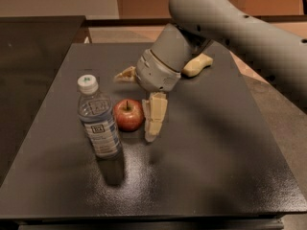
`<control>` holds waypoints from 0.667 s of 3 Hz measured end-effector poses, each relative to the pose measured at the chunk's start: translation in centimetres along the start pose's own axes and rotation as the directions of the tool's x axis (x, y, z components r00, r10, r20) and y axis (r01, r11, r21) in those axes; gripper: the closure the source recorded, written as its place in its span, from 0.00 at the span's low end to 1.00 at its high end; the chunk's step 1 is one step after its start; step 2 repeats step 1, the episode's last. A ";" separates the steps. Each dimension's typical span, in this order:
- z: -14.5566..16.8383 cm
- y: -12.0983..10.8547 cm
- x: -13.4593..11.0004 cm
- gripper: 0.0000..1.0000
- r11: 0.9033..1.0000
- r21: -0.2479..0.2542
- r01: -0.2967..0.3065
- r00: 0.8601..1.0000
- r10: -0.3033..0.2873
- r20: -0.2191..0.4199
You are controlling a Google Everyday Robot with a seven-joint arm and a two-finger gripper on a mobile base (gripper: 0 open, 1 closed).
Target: Move apple near blue plastic bottle
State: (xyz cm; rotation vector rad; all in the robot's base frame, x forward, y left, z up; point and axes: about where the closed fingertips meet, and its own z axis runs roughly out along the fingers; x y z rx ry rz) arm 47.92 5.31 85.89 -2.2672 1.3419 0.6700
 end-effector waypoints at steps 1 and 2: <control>0.0 0.0 0.0 0.00 1.000 0.000 0.000 1.000 0.000 0.000; 0.0 0.0 0.0 0.00 1.000 0.000 0.000 1.000 0.000 0.000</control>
Offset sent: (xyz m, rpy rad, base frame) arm 0.0000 0.0000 0.0000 0.0000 0.0000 0.0000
